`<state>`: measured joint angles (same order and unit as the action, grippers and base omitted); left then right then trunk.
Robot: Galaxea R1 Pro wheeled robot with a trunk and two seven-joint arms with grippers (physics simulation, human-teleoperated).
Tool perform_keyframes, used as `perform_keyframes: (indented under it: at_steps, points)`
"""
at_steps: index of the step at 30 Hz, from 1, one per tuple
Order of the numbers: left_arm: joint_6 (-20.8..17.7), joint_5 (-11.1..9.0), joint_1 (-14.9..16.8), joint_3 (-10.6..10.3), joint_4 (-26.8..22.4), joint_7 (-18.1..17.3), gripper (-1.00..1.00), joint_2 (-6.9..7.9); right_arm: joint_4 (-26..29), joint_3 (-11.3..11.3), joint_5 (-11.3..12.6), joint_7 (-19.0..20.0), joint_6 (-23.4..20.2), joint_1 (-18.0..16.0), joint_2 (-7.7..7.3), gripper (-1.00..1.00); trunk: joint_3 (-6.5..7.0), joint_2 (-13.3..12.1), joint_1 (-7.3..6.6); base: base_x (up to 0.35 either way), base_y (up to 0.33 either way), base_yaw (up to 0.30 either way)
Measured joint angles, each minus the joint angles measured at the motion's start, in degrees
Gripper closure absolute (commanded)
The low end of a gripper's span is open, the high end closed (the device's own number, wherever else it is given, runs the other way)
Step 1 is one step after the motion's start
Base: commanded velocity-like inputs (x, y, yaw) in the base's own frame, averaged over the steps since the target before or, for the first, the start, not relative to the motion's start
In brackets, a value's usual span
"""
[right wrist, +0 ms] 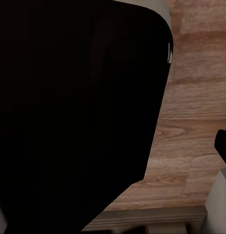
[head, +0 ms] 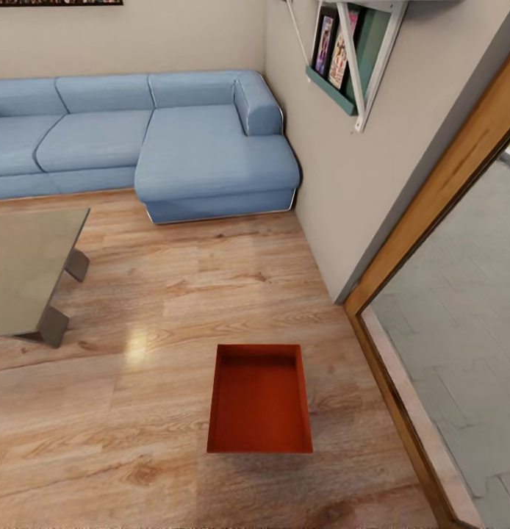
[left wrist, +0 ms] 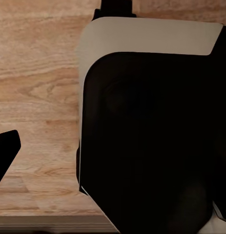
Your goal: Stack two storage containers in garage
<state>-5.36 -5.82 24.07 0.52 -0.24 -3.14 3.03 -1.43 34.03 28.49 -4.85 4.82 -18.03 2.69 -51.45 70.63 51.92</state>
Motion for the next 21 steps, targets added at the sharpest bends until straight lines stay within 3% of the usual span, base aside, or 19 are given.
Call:
perform_keyframes:
  at_steps: [21]
  points:
    - [-0.07,0.00,0.00,0.00,0.00,0.18,-1.00,-0.05,0.00,-0.02,0.00,0.00,0.00,0.01,0.00,-1.00,-1.95,0.00,0.00,0.000,0.000,0.000]
